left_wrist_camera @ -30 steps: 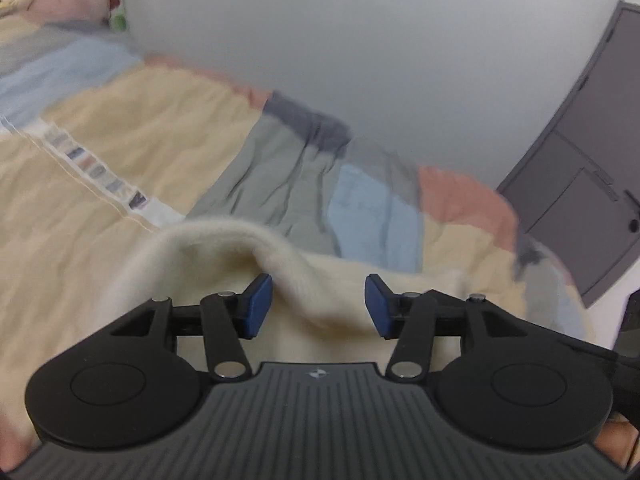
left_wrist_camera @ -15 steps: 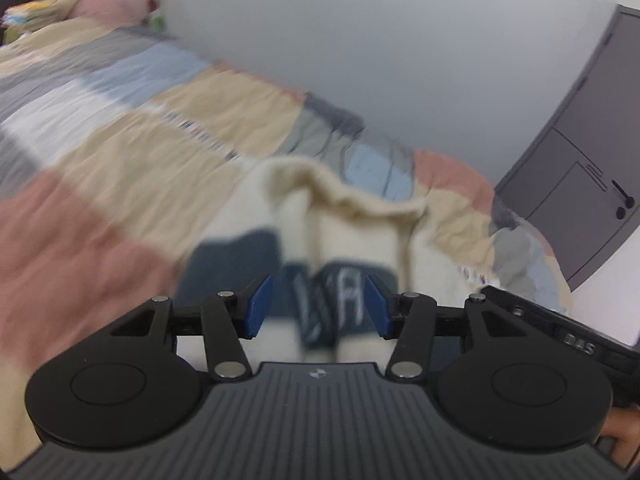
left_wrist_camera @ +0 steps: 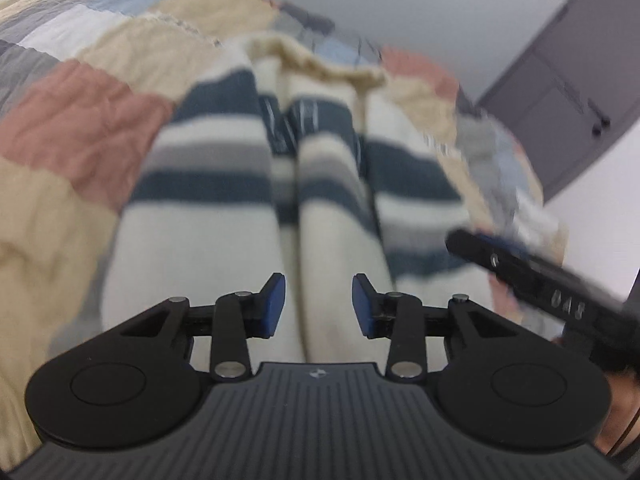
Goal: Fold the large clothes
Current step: 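Release the blanket from both grippers, leaving it spread on the bed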
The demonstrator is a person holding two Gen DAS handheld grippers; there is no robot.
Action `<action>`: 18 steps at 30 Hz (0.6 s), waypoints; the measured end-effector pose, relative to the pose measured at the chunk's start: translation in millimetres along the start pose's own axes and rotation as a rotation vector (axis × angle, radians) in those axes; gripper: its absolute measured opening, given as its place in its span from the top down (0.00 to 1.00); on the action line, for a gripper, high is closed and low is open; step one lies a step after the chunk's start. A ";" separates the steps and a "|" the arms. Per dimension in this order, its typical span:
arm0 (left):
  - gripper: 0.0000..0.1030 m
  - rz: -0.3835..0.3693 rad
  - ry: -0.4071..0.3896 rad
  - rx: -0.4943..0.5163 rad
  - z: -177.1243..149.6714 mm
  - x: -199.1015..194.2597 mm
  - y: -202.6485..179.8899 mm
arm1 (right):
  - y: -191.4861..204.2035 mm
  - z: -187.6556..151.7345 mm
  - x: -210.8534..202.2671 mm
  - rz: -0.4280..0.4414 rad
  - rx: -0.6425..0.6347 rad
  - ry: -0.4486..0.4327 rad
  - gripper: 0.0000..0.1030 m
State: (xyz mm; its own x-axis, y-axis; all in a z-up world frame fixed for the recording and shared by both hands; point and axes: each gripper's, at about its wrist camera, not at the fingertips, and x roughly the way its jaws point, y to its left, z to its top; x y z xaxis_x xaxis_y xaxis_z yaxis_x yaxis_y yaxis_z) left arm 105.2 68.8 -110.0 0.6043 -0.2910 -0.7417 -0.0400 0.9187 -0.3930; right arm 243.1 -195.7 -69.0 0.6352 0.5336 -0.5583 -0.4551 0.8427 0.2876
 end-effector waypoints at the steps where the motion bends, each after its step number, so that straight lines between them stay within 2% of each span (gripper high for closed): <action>1: 0.59 0.014 0.011 0.017 -5.0 3.3 -3.7 | -0.3 -3.2 -0.2 0.004 0.000 0.006 0.46; 2: 0.61 0.030 0.024 0.041 -11.6 7.1 -8.6 | 0.5 -6.3 -1.4 0.008 0.003 0.008 0.46; 4: 0.74 0.082 0.038 0.110 -22.3 14.9 -18.2 | -2.0 -8.4 -1.3 0.019 0.016 0.007 0.46; 7: 0.79 0.115 0.042 0.126 -25.9 26.2 -19.0 | -3.9 -12.1 -1.3 0.034 0.035 0.001 0.46; 14: 0.80 0.187 0.016 0.086 -16.3 46.0 -7.3 | -16.7 -23.2 10.2 0.056 0.072 0.028 0.46; 16: 0.80 0.188 0.027 0.079 -19.5 53.3 -5.7 | -22.1 -25.0 14.6 0.061 0.095 0.039 0.45; 18: 0.79 0.153 0.015 0.055 -22.8 58.0 -1.0 | -27.2 -26.2 17.5 0.072 0.124 0.051 0.45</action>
State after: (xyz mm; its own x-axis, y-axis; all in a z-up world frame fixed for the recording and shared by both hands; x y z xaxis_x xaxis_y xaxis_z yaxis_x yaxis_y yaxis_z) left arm 122.1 44.9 -165.0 0.5821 -0.1499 -0.7992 -0.0872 0.9657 -0.2447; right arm 250.2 -211.1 -107.0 0.5699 0.5911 -0.5708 -0.4154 0.8066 0.4206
